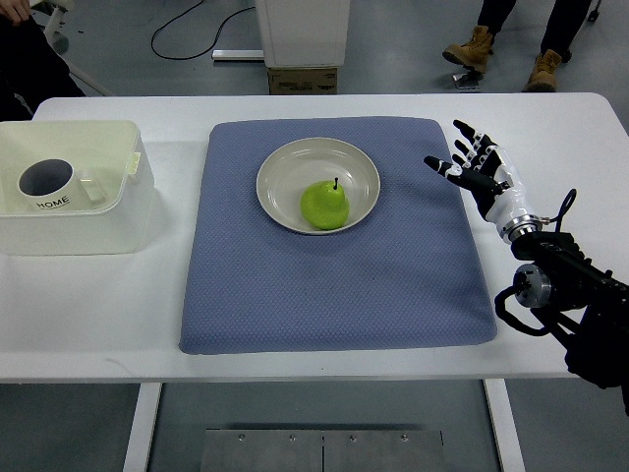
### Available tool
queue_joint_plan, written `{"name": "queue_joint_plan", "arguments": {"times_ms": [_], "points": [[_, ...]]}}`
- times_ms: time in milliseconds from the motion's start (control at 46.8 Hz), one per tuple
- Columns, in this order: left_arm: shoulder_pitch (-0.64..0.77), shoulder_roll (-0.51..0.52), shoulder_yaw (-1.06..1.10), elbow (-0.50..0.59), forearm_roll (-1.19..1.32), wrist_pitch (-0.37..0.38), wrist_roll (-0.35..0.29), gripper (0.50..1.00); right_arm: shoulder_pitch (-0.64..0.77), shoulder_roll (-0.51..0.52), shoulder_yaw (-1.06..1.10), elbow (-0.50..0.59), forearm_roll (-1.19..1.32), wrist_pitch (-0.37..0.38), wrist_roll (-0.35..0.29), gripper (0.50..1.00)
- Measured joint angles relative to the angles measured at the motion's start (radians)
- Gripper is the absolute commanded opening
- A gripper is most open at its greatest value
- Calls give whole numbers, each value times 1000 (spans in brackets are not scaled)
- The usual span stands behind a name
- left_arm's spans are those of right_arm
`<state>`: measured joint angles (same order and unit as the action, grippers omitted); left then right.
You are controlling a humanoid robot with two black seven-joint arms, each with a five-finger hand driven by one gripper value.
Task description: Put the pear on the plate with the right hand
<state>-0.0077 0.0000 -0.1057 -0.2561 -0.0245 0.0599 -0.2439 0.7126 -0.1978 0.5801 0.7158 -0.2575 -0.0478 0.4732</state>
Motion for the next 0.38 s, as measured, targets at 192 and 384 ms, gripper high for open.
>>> {"name": "queue_joint_plan", "arguments": {"times_ms": [192,384], "points": [[0,0,0,0,0,0,0,1000,-7,-14,0,-1,0,0,-1,1000],[-1,0,0,0,0,0,0,1000,-8,-24,0,0,0,0,-1,1000]]}}
